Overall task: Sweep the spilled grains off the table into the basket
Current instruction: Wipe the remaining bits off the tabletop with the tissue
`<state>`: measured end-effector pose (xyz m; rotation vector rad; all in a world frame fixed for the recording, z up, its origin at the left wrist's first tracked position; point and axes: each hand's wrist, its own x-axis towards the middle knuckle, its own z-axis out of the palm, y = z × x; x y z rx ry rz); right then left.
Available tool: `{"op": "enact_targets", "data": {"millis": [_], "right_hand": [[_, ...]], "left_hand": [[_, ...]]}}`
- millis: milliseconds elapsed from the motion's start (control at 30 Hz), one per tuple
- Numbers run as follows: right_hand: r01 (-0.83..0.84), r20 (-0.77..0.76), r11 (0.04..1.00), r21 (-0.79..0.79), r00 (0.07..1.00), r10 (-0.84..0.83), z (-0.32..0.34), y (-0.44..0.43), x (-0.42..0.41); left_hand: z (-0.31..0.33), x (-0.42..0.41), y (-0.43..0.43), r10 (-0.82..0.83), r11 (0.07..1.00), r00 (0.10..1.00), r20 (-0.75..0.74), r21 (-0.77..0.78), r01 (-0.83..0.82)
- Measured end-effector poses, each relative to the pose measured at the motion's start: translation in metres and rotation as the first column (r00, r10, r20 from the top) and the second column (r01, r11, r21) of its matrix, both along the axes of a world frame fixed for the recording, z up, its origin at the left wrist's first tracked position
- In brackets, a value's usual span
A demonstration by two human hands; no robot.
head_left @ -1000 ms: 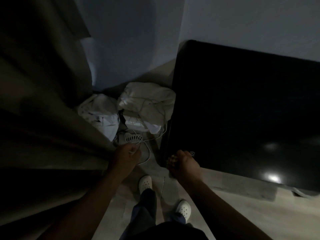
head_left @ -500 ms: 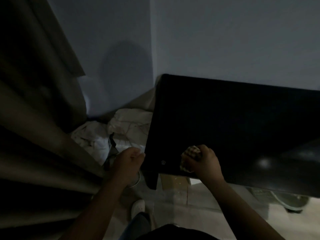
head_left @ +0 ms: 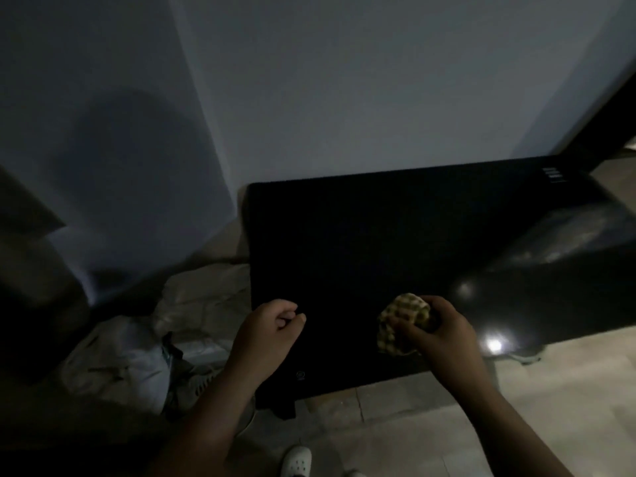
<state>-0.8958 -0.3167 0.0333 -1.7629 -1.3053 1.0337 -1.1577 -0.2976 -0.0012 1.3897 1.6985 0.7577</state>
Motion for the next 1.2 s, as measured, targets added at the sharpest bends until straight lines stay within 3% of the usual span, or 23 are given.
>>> {"op": "enact_targets", "data": {"millis": [400, 700, 1200], "right_hand": [[0.319, 0.130, 0.948, -0.008, 0.940, -0.315, -0.020, -0.055, 0.065], [0.510, 0.109, 0.860, 0.002, 0.855, -0.507, -0.039, -0.092, 0.191], [0.617, 0.059, 0.786, -0.028, 0.786, -0.615, -0.042, -0.085, 0.436]], "left_hand": [[-0.011, 0.085, 0.031, -0.341, 0.940, 0.935, -0.101, -0.071, 0.335], [-0.006, 0.244, 0.033, -0.483, 0.875, 0.848, -0.220, -0.084, 0.477], [-0.003, 0.500, 0.055, -0.607, 0.794, 0.771, -0.192, -0.110, 0.598]]}}
